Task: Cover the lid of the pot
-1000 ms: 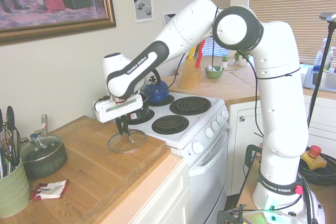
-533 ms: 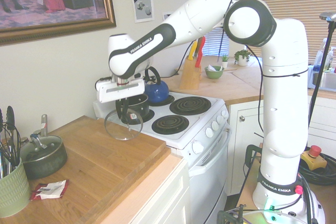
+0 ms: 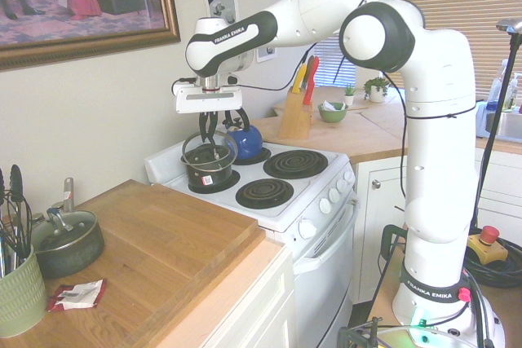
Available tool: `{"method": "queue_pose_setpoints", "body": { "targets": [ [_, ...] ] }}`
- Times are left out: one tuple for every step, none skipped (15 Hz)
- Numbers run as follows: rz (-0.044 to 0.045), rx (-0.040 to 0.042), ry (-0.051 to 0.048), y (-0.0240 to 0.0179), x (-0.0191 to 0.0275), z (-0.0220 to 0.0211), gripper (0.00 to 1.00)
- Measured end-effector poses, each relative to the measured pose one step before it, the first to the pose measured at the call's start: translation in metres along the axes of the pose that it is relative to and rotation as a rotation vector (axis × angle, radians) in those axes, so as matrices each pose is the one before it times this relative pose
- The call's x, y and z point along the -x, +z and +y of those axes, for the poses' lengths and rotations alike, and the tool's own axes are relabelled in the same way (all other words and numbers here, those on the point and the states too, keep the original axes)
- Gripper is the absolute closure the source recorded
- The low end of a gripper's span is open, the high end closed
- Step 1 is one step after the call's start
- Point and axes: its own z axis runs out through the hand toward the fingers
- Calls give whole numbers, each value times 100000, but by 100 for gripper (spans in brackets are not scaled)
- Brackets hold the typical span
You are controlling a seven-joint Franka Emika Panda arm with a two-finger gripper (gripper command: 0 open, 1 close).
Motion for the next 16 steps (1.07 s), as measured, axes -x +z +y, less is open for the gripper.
{"method": "queue_pose_setpoints", "body": {
  "targets": [
    [-111,305,1880,292,-1603,-788,100],
    [-187,203,1424,346,-1182,-894,100],
    [-735,15,1082,280,-834,-877,100],
    [-636,6,504,88,-516,-857,100],
    [-68,44,-112,-21,-272,-879,100],
    [123,70,-190,-19,-199,-824,100],
    [65,62,-209,13,-137,-776,100],
    [-248,132,-98,85,-68,-719,100],
    [-357,181,-156,182,-74,-643,100],
    [-218,450,-238,344,-64,-608,100],
    [-55,563,-214,555,-64,-520,100],
    [-44,509,-100,718,-129,-378,100],
    [0,469,106,759,-219,-227,100],
    [-67,645,413,689,-363,-51,100],
    [-124,743,626,623,-481,99,100],
    [-68,479,572,402,-425,100,100]
  ]
}}
